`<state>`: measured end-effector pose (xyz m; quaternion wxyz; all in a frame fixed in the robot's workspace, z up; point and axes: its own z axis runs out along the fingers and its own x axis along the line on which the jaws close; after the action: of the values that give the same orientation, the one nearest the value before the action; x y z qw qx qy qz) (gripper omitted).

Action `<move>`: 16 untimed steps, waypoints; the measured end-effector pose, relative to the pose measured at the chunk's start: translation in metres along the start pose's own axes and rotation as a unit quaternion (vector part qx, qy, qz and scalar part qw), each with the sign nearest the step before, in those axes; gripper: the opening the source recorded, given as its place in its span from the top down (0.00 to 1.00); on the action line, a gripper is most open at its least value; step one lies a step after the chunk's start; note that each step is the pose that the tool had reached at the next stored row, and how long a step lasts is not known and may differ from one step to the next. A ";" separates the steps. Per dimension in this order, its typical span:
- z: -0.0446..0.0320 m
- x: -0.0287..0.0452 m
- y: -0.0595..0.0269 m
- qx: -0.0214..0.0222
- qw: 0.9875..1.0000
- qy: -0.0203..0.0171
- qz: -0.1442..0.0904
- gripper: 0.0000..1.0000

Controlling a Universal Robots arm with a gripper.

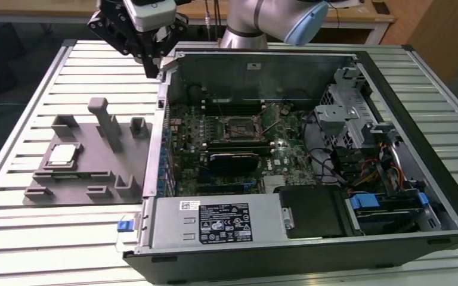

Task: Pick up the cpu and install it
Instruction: 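Reach for the cpu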

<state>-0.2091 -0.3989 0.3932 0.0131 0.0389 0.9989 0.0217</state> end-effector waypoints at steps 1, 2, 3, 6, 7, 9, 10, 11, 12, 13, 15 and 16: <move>0.0000 0.0009 -0.0001 0.000 1.000 0.000 0.000 0.89; -0.0001 0.0018 -0.0001 0.000 1.000 0.000 0.000 0.89; -0.0001 0.0027 -0.0002 0.000 1.000 0.000 0.000 0.89; -0.0001 0.0056 -0.0004 0.000 1.000 0.000 0.000 0.89; -0.0002 0.0066 -0.0005 0.000 1.000 0.000 0.000 0.89; -0.0002 0.0088 -0.0007 0.000 1.000 0.000 0.000 0.89; -0.0002 0.0099 -0.0008 0.000 1.000 0.000 0.000 0.89; -0.0002 0.0111 -0.0009 0.000 1.000 0.000 0.000 0.89; -0.0003 0.0122 -0.0009 0.000 1.000 0.000 0.000 0.89; -0.0003 0.0133 -0.0010 0.000 1.000 0.000 0.000 0.89; -0.0003 0.0155 -0.0012 0.000 1.000 0.000 0.000 0.89; -0.0003 0.0167 -0.0013 0.000 1.000 0.000 0.000 0.89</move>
<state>-0.2258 -0.3989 0.3930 0.0131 0.0393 0.9989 0.0217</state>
